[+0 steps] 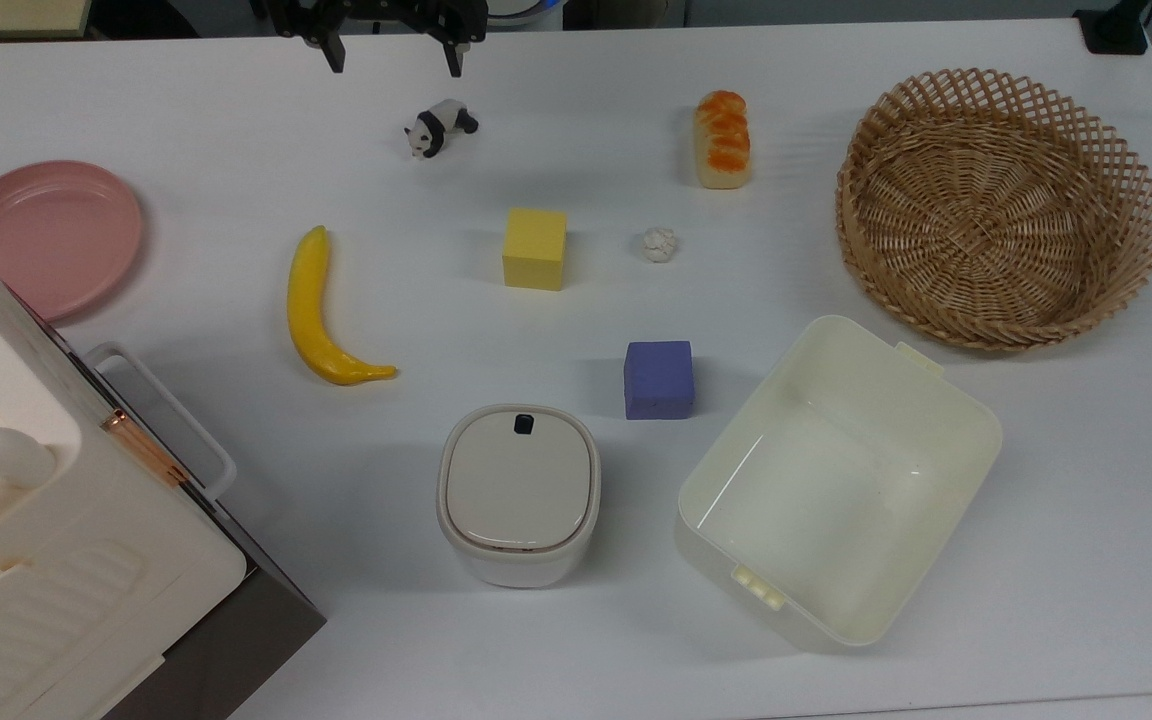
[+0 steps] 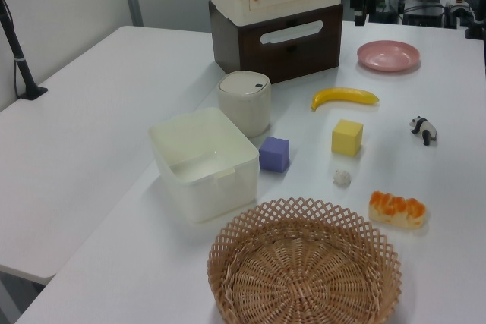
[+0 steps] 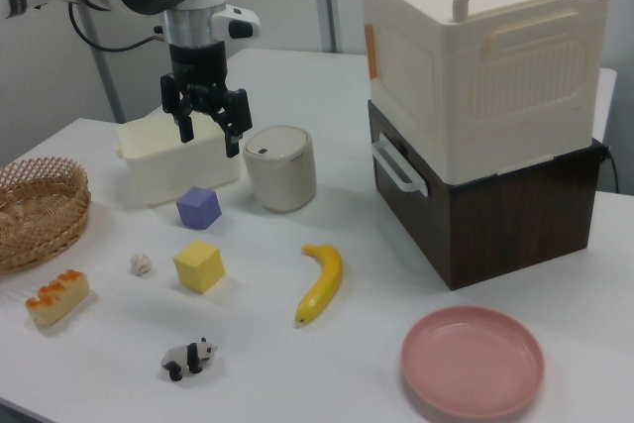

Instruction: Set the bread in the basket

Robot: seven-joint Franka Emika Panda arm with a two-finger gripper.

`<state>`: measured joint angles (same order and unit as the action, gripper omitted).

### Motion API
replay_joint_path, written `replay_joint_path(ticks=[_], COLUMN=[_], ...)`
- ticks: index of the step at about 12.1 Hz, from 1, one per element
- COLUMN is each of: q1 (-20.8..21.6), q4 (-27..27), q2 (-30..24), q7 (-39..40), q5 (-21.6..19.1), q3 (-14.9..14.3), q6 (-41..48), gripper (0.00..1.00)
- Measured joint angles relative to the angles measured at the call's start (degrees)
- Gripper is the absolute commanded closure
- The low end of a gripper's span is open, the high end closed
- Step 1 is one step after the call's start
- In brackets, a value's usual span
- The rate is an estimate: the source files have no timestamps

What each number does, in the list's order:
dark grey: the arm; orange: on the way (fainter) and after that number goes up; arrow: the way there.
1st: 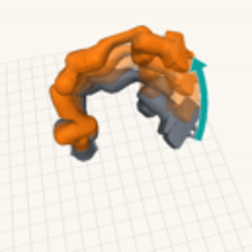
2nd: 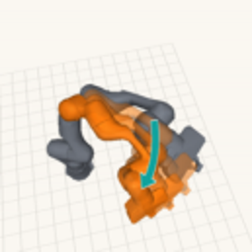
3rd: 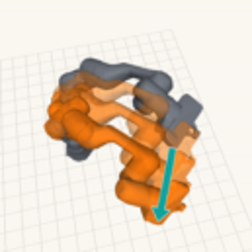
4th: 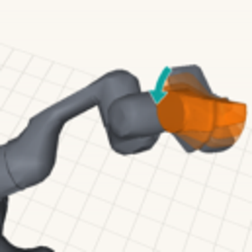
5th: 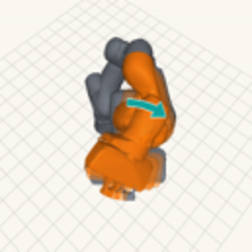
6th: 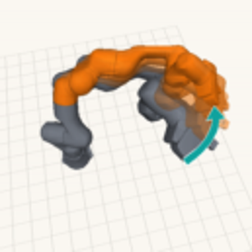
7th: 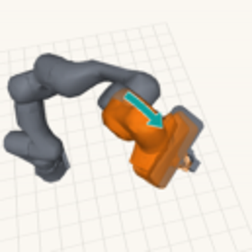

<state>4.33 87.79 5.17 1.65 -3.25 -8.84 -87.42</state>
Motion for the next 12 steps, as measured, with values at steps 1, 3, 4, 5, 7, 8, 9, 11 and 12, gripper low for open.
replay_joint_path(ticks=[1,3,4,5,7,8,9,11,12], q1=[0.0,0.0,0.0,0.0,0.2,0.2,0.2,0.2,0.2], q4=[0.0,0.4,0.6,0.8,1.0,1.0,1.0,1.0,1.0], q2=[0.0,0.1,0.1,0.1,0.1,0.1,0.1,0.1,0.1], q7=[0.0,0.0,0.0,0.0,0.0,0.0,0.0,0.2,0.8], q5=[0.0,0.0,0.0,0.0,0.0,0.0,0.0,0.0,0.0], q3=[0.0,0.0,0.0,0.1,0.2,0.2,0.2,0.2,0.2], q6=[0.0,-1.4,-1.5,-1.5,-1.8,-2.0,-2.2,-3.8,-4.2], gripper=[0.00,0.00,0.00,0.00,0.00,0.00,0.00,0.00,0.00])
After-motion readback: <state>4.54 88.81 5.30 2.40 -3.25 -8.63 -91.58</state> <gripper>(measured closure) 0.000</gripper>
